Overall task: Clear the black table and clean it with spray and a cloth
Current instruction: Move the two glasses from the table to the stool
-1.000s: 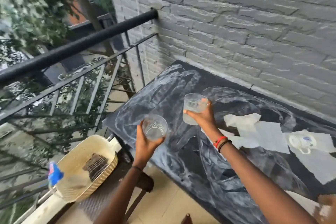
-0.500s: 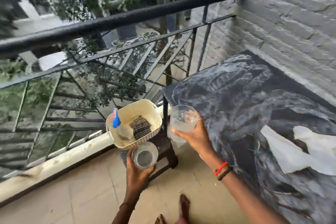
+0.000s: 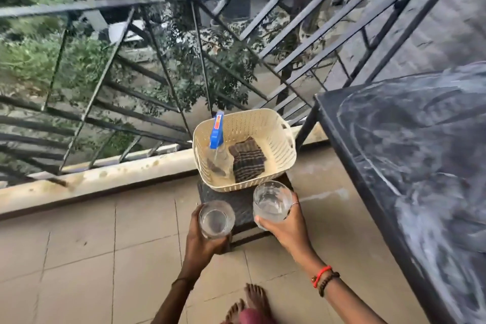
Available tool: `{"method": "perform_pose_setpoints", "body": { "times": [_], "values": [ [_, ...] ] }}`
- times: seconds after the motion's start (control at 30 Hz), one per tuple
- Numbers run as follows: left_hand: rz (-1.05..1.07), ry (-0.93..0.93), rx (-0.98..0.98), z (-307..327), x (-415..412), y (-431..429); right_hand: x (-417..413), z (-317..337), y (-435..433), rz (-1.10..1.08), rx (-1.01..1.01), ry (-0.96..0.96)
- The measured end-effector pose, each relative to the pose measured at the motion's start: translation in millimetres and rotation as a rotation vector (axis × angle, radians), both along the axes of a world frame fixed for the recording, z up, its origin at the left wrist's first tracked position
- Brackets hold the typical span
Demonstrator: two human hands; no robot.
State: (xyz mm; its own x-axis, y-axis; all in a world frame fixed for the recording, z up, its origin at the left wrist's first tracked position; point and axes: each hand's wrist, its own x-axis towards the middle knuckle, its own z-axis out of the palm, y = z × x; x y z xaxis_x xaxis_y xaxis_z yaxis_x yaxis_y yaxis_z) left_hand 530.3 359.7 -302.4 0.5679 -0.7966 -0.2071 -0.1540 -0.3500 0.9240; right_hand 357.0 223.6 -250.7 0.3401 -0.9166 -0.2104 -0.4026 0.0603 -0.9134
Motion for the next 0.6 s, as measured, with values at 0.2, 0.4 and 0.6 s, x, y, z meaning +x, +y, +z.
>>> {"method": "perform_pose_setpoints", "body": {
  "times": [0.2, 0.4, 0.6],
  "values": [
    [-0.007, -0.003, 0.008, -33.1, 18.0, -9.0, 18.4, -45.0, -6.1, 0.089, 0.036, 0.022],
    [-0.092, 0.006, 0.022, -44.3, 39.4, -9.4, 27.8, -69.6, -10.3, 0.136, 0.070, 0.060],
    [-0.261, -0.006, 0.047, -43.6, 59.0, -18.8, 32.6, -84.4, -14.5, 0.157, 0.097, 0.091]
  ]
}}
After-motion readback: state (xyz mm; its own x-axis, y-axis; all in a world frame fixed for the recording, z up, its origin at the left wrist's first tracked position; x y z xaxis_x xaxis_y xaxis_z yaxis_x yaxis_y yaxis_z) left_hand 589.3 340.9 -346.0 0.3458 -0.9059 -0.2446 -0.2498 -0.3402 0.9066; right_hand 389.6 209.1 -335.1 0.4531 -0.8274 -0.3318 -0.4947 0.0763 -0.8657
